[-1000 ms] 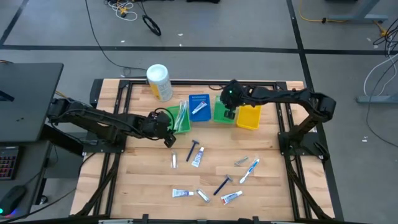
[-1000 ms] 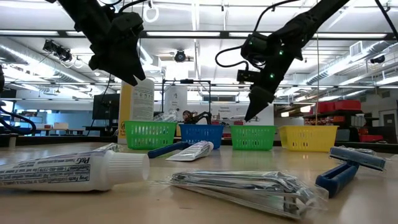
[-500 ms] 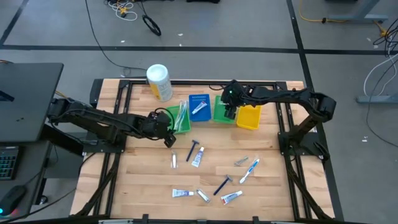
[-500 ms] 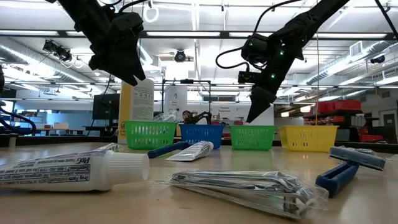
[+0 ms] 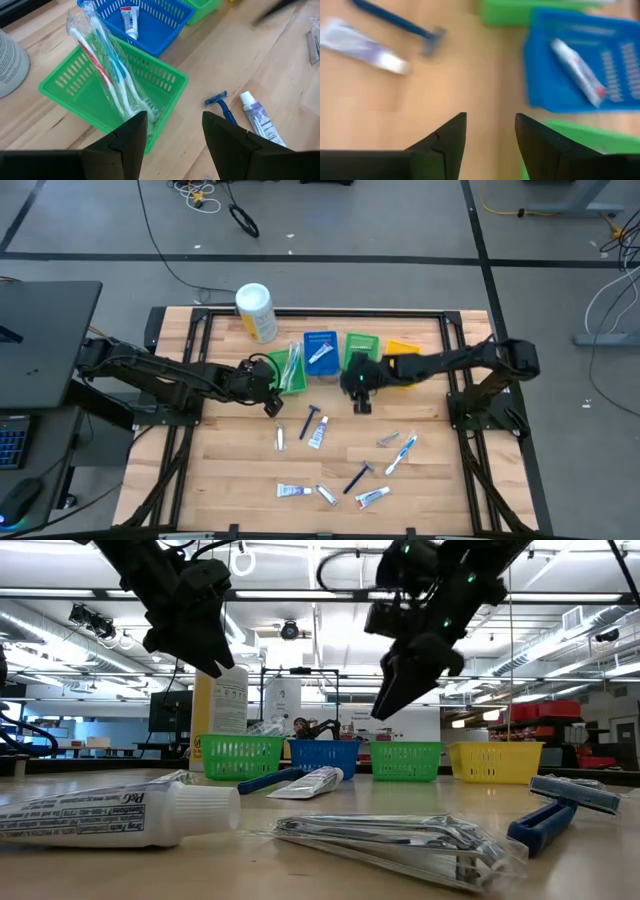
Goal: Pick & Place Travel size toiletries
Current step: Put the blue razor into the yellow basket
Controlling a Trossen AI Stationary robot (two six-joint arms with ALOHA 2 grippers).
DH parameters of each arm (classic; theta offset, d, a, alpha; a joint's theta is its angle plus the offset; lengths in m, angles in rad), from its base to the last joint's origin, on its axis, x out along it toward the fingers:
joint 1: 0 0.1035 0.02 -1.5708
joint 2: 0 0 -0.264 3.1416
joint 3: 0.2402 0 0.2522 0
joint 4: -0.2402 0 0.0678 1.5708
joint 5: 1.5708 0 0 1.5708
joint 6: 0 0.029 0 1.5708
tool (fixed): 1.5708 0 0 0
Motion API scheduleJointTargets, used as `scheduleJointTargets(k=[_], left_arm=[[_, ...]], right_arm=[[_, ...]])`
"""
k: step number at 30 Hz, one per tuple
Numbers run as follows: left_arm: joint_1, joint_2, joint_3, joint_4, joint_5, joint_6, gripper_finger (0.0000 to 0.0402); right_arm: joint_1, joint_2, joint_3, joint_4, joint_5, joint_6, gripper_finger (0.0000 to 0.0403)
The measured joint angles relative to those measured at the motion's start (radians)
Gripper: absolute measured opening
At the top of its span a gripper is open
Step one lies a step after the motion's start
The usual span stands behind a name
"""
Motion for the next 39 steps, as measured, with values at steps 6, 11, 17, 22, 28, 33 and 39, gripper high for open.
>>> scheduleJointTargets(k=[6,11,17,22,28,33,39], left_arm=[[0.000,0.000,0.000,0.002,0.000,0.000,0.0200],[0.000,0.000,0.000,0.002,-0.008,0.004,0.0200],[0.000,0.000,0.000,0.004,-0.031,-0.001,0.0200],[0.000,0.001,0.000,0.035,-0.030,-0.028,0.0200],[0.000,0.001,0.000,0.053,-0.013,-0.023,0.0200],[0.000,0.001,0.000,0.052,-0.014,0.008,0.0200],[-0.001,0.001,0.000,0.052,-0.029,0.011,0.0200]], right_arm=[[0.121,0.000,0.000,0.001,-0.031,0.159,0.0179],[0.214,0.000,0.000,-0.009,-0.270,0.202,0.0180],[0.346,0.053,0.001,0.106,-0.356,0.216,0.0180],[0.422,0.111,0.001,0.137,-0.351,0.201,0.0180],[0.494,0.196,0.001,0.159,-0.232,0.224,0.0180],[0.523,0.250,0.001,0.224,-0.187,0.257,0.0179],[0.557,0.296,0.003,0.274,-0.178,0.303,0.0179]])
